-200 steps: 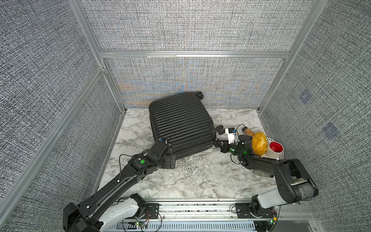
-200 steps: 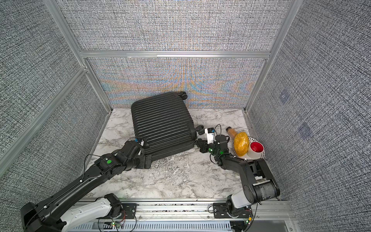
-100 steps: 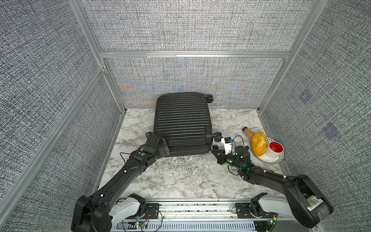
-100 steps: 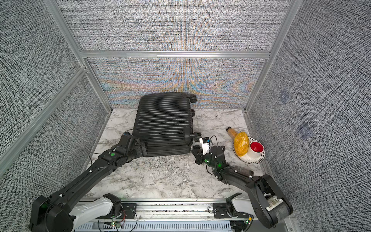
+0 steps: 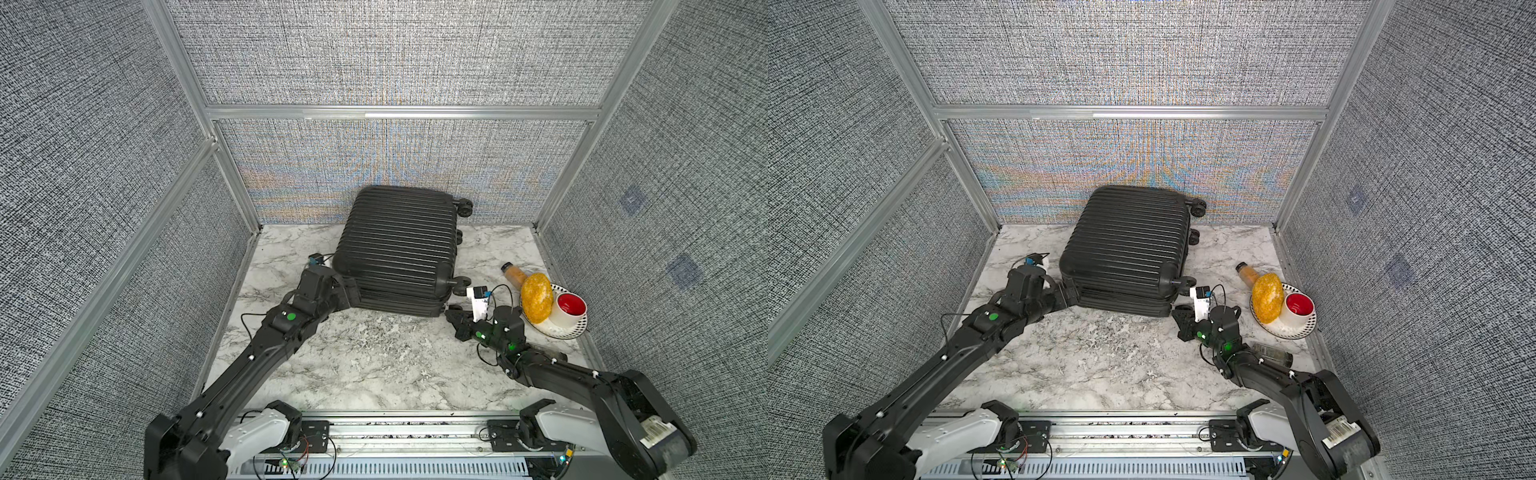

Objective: Open the suitcase zippers
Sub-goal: Adjust the suitcase at the center of the board, then unzip the zipper on the suitcase.

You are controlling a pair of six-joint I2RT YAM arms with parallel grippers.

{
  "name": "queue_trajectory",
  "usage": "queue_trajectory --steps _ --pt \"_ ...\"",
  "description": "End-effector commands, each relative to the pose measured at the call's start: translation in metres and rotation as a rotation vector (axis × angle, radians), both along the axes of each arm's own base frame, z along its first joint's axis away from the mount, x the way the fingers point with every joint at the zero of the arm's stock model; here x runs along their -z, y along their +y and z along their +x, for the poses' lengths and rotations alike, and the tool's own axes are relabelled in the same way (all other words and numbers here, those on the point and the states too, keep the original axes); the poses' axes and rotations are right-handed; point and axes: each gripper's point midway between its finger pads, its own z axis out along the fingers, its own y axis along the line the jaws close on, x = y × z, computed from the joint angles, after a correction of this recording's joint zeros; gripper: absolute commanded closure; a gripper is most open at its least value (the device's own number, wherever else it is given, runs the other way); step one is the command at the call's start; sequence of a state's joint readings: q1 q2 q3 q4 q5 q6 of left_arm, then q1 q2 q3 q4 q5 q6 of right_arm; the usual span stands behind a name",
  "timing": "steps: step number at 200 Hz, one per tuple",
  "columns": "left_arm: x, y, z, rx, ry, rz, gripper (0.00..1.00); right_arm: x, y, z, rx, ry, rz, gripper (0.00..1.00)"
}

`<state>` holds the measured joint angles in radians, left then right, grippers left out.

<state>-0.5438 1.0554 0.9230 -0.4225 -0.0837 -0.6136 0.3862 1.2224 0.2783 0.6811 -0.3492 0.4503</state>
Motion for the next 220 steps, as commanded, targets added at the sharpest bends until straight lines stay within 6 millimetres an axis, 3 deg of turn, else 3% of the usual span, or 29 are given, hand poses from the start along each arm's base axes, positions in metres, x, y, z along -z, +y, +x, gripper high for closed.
queue_trajectory --steps 1,21,35,45,76,91,117,138,168,220 --pt "-0.052 -0.037 -0.004 0.223 -0.176 0.03 0.09 0.006 0.004 -0.005 -0.032 0.035 0.007 1.0" --pt "-0.087 -0.083 -0.008 0.464 -0.225 0.129 0.09 0.011 0.003 -0.008 -0.032 0.043 0.002 1.0" --pt "-0.107 -0.114 -0.009 0.619 -0.282 0.198 0.01 0.013 0.002 -0.008 -0.036 0.048 0.002 1.0" --pt "-0.118 -0.137 -0.013 0.761 -0.329 0.204 0.01 0.012 0.002 -0.009 -0.037 0.046 0.004 1.0" --pt "-0.14 -0.175 -0.012 1.005 -0.539 0.252 0.06 0.007 -0.005 -0.005 0.015 0.049 0.03 1.0" --pt "-0.139 -0.191 -0.034 1.219 -0.629 0.249 0.01 0.003 -0.012 -0.005 0.062 0.044 0.076 1.0" --pt "-0.129 -0.203 -0.063 1.437 -0.766 0.303 0.03 -0.02 -0.01 -0.006 0.059 -0.068 0.144 1.0" --pt "-0.117 -0.209 -0.063 1.492 -0.805 0.376 0.07 -0.036 -0.012 -0.001 0.064 -0.16 0.136 1.0" --pt "-0.095 -0.227 -0.062 1.571 -0.721 0.45 0.1 -0.048 -0.007 0.003 0.038 -0.208 0.147 1.0" --pt "-0.062 -0.271 -0.059 1.657 -0.572 0.569 0.25 -0.029 -0.017 0.001 0.104 -0.146 0.139 1.0"
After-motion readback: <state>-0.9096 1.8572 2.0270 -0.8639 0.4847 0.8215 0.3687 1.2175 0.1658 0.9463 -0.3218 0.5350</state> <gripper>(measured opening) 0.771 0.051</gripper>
